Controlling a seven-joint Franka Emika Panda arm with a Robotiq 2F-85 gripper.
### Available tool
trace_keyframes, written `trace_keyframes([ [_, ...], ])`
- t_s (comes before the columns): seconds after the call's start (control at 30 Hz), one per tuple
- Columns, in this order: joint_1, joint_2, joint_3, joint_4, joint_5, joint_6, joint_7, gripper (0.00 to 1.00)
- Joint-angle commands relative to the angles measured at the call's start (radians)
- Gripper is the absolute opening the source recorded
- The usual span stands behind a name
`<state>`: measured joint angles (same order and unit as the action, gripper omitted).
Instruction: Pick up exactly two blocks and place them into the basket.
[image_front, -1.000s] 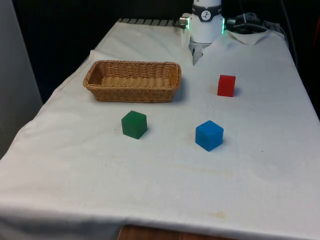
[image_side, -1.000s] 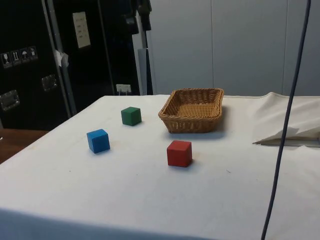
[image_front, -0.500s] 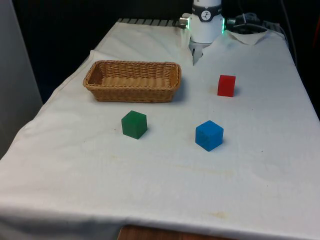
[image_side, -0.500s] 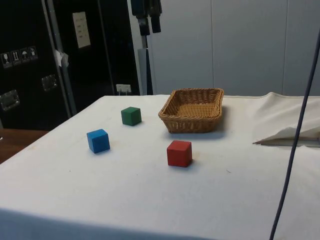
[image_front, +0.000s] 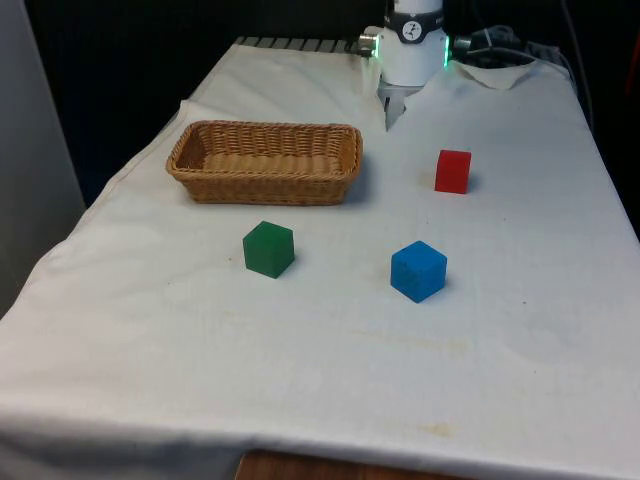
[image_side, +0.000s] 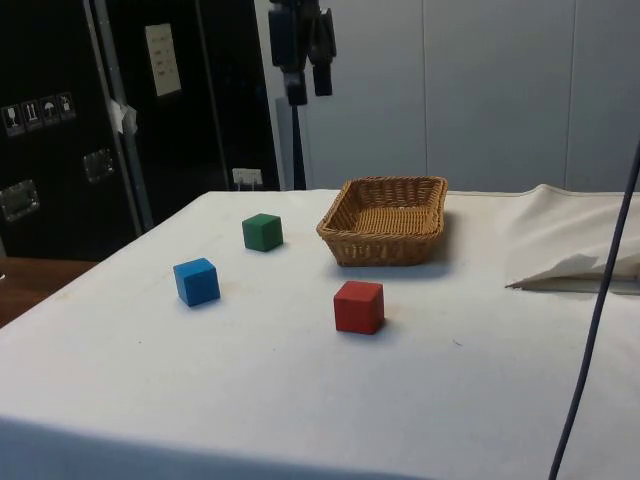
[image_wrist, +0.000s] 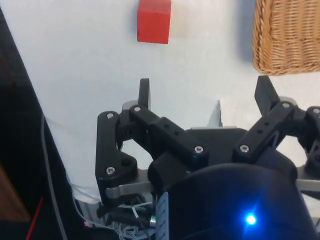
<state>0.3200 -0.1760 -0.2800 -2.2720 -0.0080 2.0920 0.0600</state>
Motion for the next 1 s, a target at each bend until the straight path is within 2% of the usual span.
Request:
trace_keyframes([
  [0.0,-0.001,-0.006,0.003,-0.016,-0.002,0.022,0.016,1.0],
  [0.17,-0.001,-0.005,0.011,-0.066,0.0,0.07,0.055,1.0],
  [0.2,0.0,0.0,0.009,-0.058,0.001,0.056,0.045,1.0],
  [0.43,0.0,-0.009,0.027,-0.131,0.001,0.133,0.104,1.0],
  [0.47,0.0,-0.01,0.029,-0.139,0.001,0.139,0.11,1.0],
  [0.5,0.0,-0.002,0.026,-0.123,0.002,0.119,0.096,1.0],
  [0.53,0.001,-0.011,0.032,-0.149,0.002,0.15,0.116,1.0],
  [0.7,0.003,-0.017,0.058,-0.203,0.008,0.214,0.144,1.0],
  [0.73,0.003,-0.018,0.063,-0.211,0.009,0.225,0.149,1.0],
  [0.77,0.0,-0.01,0.06,-0.2,0.006,0.207,0.14,1.0],
  [0.83,0.005,-0.019,0.074,-0.228,0.011,0.248,0.157,1.0],
  [0.97,0.004,-0.017,0.103,-0.265,0.017,0.301,0.176,1.0],
])
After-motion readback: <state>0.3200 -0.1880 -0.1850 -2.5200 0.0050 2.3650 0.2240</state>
